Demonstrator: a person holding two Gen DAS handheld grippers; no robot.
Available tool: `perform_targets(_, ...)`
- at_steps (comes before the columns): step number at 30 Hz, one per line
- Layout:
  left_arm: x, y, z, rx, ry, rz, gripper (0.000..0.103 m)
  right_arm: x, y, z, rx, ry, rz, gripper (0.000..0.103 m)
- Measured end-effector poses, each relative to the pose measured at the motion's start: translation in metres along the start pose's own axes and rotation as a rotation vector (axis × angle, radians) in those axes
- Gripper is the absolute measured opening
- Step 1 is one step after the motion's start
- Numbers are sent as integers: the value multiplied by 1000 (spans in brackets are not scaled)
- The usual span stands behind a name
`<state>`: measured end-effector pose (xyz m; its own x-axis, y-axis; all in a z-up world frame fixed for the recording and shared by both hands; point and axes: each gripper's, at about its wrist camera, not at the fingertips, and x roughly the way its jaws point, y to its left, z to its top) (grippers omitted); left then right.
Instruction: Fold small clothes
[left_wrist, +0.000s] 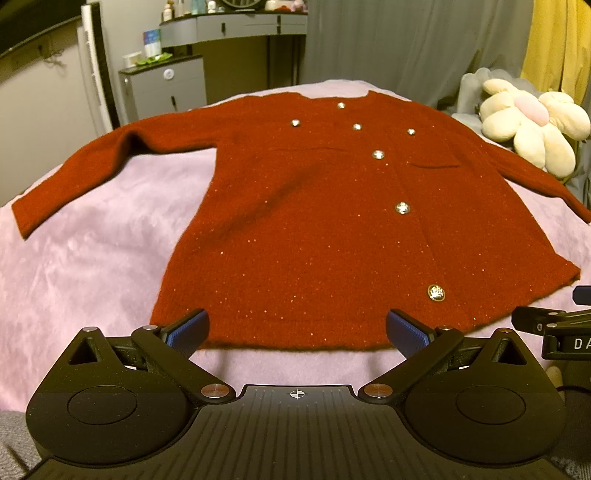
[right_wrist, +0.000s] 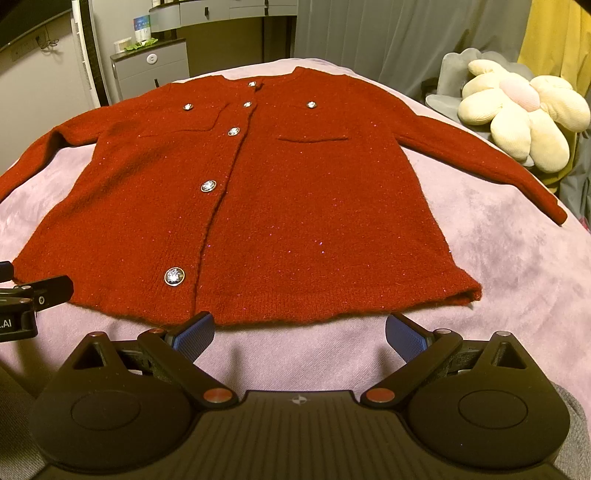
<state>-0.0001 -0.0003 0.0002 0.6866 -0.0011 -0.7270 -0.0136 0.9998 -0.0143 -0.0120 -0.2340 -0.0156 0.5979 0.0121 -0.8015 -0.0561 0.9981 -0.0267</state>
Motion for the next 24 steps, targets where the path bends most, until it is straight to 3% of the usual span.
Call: perform_targets(24,2,1,-2,-4,9,-7,103,2,0,-1,-2,3,-8,99)
